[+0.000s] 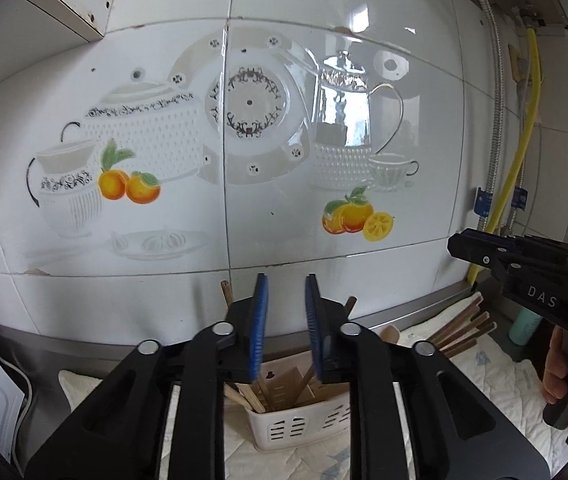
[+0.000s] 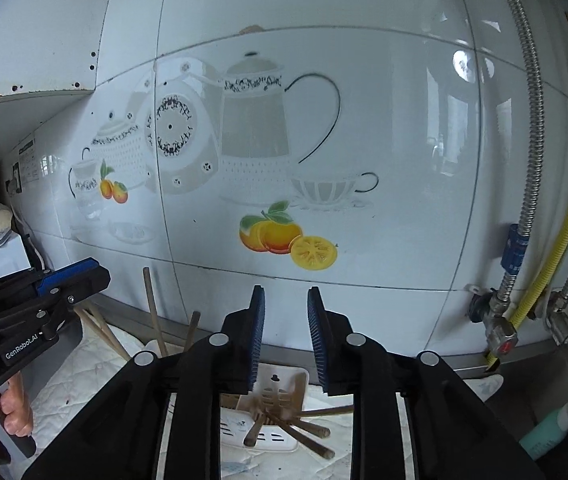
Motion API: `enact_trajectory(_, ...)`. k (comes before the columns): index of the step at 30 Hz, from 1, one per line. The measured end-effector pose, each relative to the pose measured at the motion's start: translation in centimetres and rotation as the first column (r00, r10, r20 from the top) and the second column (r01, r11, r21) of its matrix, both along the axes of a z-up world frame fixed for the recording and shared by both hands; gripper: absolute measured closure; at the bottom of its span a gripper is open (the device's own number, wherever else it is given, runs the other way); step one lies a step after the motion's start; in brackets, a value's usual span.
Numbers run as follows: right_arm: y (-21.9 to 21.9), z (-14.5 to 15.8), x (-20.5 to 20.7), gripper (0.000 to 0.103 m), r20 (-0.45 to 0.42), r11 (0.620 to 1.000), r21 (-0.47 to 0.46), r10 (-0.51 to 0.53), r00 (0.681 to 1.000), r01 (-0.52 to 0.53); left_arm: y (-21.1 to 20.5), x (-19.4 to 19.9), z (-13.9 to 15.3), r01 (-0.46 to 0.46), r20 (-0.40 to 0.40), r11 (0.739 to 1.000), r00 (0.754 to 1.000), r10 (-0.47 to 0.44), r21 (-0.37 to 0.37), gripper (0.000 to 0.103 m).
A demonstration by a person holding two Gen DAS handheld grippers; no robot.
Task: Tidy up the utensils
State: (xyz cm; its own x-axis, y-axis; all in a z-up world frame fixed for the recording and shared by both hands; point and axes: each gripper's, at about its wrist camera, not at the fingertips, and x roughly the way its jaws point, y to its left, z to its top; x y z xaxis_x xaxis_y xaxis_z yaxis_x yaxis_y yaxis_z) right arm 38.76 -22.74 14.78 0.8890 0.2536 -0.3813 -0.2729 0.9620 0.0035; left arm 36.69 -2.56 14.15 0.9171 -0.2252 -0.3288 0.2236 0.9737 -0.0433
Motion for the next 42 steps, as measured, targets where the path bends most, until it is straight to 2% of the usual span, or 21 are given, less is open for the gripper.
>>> enact_trajectory(2,-0.2,0.4,-1.0,0.073,0.003,1.000,0.006,-0.001,1.000,0.001,0.1,-1.1,0.3,-0.008,0.013,1.000,1.000,0.008,-0.003,0.064)
enact_trajectory(4,-0.4,0.8,-2.3,0.066,0.011,1.000,0.008,0.000,1.000,-0.001,0.3,-2.1,0.6,-0.006,0.018,1.000,1.000,0.006,-0.008,0.061)
enact_trajectory(5,-0.5,1.0,-3.1,0.061,0.018,1.000,0.005,-0.005,1.000,0.005,0.4,-3.0,0.7,-0.005,0.022,1.000,1.000,0.005,-0.010,0.056)
enact_trajectory(6,-0.6,1.1,-3.9,0.059,0.023,1.000,0.002,-0.011,1.000,0.011,0.5,-3.7,0.8,-0.005,0.026,1.000,1.000,0.005,-0.007,0.047)
enact_trajectory(9,-1.0,1.3,-6.4,0.053,0.017,1.000,0.004,-0.012,1.000,0.012,0.8,-6.4,0.9,-0.008,0.039,1.000,0.999,0.008,0.002,0.033)
enact_trajectory(11,-1.4,1.1,-8.4,0.040,0.020,1.000,0.007,-0.019,1.000,0.019,0.9,-8.4,0.6,-0.015,0.050,1.000,0.999,0.014,0.015,0.023)
enact_trajectory(12,-1.5,0.9,-9.4,0.037,0.022,1.000,0.007,-0.028,0.999,0.028,1.0,-9.4,0.4,-0.014,0.053,1.000,0.999,0.013,0.017,0.019)
enact_trajectory(17,-2.0,-0.5,-14.3,0.018,0.021,0.999,0.018,-0.039,0.999,0.039,1.6,-14.0,-0.9,-0.006,0.049,1.000,0.999,0.004,0.027,0.007)
enact_trajectory(26,-2.0,-4.8,-21.6,0.008,-0.029,0.999,0.009,-0.033,0.999,0.033,2.0,-21.2,-3.4,-0.023,0.050,0.997,0.999,0.019,0.079,0.005)
enact_trajectory(34,-1.6,-7.9,-27.2,0.007,-0.051,0.996,-0.059,-0.069,0.996,0.066,3.3,-24.9,-5.8,-0.045,-0.013,0.998,0.999,0.044,-0.032,0.005)
enact_trajectory(42,-1.2,-9.5,-30.1,0.007,-0.077,0.995,-0.060,-0.090,0.993,0.085,4.1,-27.4,-7.6,-0.086,-0.037,0.995,0.996,0.084,-0.050,0.005)
